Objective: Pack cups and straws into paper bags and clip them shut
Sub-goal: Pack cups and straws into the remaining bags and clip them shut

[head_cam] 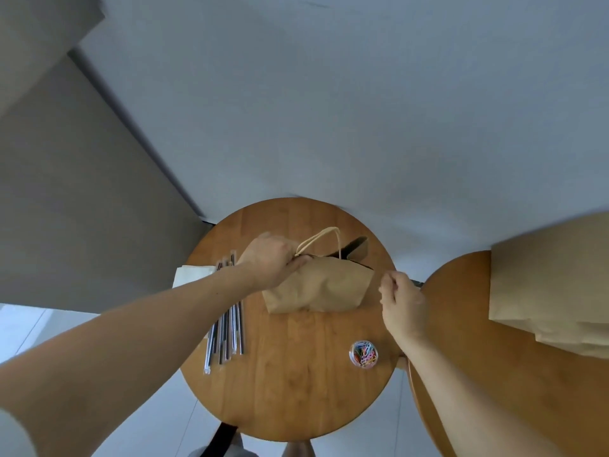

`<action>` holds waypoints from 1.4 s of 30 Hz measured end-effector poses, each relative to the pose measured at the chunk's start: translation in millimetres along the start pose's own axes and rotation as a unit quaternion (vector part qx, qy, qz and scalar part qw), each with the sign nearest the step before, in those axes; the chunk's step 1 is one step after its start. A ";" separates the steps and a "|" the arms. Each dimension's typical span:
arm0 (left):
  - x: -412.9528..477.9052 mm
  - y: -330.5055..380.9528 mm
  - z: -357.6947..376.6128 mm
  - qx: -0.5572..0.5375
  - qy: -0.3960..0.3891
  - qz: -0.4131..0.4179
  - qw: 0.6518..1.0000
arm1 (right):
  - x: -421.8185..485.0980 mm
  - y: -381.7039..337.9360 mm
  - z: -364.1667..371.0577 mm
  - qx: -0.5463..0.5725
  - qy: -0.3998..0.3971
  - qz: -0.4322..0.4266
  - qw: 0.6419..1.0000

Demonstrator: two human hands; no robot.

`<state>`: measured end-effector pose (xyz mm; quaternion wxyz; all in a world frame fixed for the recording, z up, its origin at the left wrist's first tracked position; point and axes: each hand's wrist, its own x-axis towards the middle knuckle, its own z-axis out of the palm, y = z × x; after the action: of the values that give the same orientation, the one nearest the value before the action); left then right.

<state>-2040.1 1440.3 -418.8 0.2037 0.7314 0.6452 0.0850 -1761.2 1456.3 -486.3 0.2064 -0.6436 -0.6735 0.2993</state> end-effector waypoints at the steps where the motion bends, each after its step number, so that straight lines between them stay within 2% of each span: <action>1: 1.1 0.6 0.4 0.010 -0.004 -0.001 1.000 | -6.8 13.1 6.6 -0.043 -0.036 0.004 0.998; 4: -0.4 2.9 2.7 0.002 0.009 0.009 1.000 | -26.7 48.1 28.8 -0.177 -0.182 0.034 0.967; 6: -4.0 8.3 4.6 -0.008 0.015 0.012 1.000 | -38.1 63.1 40.2 -0.234 -0.239 0.058 0.940; 8: -7.5 12.5 5.9 -0.018 0.027 0.015 0.999 | -46.1 70.7 47.0 -0.277 -0.250 0.054 0.926; 12: -11.2 12.1 6.7 -0.026 0.037 0.009 0.999 | -50.4 78.0 56.6 -0.338 -0.270 -0.011 0.902; 16: -12.3 9.1 11.3 -0.025 0.066 0.009 0.997 | -52.7 79.7 61.9 -0.406 -0.303 -0.061 0.860; 18: -12.2 7.1 14.6 -0.022 0.070 0.006 0.997 | -55.6 82.4 62.9 -0.416 -0.301 -0.081 0.854; 26: -10.4 5.4 18.0 -0.014 0.053 0.007 0.998 | -59.7 85.2 67.0 -0.369 -0.283 -0.098 0.880; 36: -9.8 4.6 17.4 -0.025 0.062 0.017 0.998 | -62.1 81.1 70.1 -0.343 -0.258 -0.023 0.903; 42: -9.2 5.1 17.0 -0.021 0.054 0.012 0.998 | -64.4 85.7 61.7 -0.269 -0.209 -0.006 0.940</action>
<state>-2030.3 1427.6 -430.8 0.1825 0.7291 0.6445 0.1404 -1732.9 1383.4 -582.2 -0.1188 -0.5942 -0.7604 0.2336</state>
